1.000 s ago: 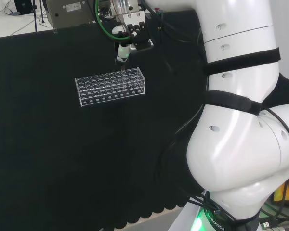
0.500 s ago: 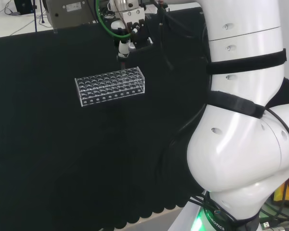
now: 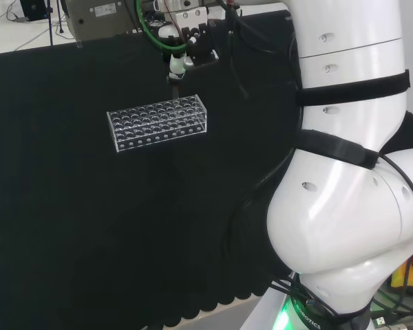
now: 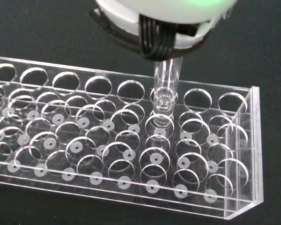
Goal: Pick up the test tube.
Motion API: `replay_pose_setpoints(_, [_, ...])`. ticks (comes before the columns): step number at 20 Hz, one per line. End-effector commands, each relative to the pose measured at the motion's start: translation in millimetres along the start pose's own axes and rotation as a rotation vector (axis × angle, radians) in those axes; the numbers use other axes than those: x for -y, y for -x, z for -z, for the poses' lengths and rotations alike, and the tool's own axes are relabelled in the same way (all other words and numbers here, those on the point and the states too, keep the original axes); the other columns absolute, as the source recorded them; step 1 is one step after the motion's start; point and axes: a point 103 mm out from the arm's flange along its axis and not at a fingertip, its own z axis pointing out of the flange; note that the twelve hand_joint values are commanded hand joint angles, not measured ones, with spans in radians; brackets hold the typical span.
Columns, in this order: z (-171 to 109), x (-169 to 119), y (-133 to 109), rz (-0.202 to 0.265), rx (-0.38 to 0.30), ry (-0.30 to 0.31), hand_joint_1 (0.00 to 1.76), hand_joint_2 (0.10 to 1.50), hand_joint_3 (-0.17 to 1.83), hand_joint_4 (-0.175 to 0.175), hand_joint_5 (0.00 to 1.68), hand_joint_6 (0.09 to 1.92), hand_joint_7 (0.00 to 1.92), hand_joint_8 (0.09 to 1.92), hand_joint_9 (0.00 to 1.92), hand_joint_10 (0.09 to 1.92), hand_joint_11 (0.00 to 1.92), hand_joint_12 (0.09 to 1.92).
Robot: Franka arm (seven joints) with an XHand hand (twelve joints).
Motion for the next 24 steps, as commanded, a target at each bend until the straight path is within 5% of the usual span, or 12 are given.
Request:
replay_pose_setpoints(1, [17.1, 2.8, 3.9, 0.008, -0.023, -0.017, 1.42, 0.78, 0.39, -0.175, 1.21, 0.48, 1.32, 0.85, 1.47, 0.09, 1.17, 0.96])
replay_pose_setpoints(24, [103.0, 37.5, 18.9, 0.045, -0.161, -0.021, 1.43, 0.75, 0.42, -0.175, 1.27, 0.37, 1.35, 0.78, 1.49, 0.09, 1.17, 0.97])
